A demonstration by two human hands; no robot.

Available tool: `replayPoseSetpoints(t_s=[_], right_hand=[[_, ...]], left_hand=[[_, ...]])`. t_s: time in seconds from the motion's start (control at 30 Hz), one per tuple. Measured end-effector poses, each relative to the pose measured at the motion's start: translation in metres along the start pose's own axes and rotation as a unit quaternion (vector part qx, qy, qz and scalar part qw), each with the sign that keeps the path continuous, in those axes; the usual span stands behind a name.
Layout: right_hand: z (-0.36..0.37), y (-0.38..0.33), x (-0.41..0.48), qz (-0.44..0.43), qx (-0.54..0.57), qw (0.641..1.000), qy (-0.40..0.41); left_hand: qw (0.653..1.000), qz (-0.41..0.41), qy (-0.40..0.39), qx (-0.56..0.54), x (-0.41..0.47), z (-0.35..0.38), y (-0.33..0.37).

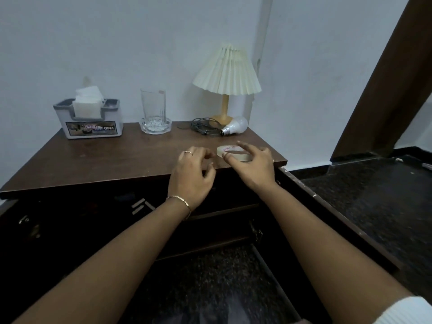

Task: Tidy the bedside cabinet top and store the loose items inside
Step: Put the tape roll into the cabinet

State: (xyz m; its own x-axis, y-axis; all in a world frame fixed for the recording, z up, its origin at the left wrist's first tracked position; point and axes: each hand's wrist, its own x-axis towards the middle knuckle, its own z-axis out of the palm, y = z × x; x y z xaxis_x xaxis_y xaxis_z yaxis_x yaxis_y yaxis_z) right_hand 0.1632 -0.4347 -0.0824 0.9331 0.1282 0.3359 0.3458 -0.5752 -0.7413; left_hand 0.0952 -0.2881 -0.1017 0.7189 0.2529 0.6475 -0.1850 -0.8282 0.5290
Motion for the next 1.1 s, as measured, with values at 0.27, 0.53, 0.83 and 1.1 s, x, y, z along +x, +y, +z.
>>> replayPoseSetpoints(t_s=[0.27,0.53,0.83,1.1], right_hand=[[0.012,0.031,-0.076,-0.127,0.042,0.989,0.061],[0.020,0.074,-0.102,-0.094,-0.060,0.994,-0.015],[0.045,0.093,-0.071,-0.039,-0.107,0.991,-0.064],[0.075,0.122,-0.038,-0.002,-0.205,0.978,-0.033]], left_hand=[[0.955,-0.176,0.023,-0.236,-0.067,0.013,0.009],[0.842,-0.371,-0.093,-0.381,-0.090,0.024,-0.003],[0.853,-0.362,-0.176,-0.333,-0.079,0.051,-0.018],[0.866,-0.345,-0.219,-0.288,-0.065,0.091,-0.035]])
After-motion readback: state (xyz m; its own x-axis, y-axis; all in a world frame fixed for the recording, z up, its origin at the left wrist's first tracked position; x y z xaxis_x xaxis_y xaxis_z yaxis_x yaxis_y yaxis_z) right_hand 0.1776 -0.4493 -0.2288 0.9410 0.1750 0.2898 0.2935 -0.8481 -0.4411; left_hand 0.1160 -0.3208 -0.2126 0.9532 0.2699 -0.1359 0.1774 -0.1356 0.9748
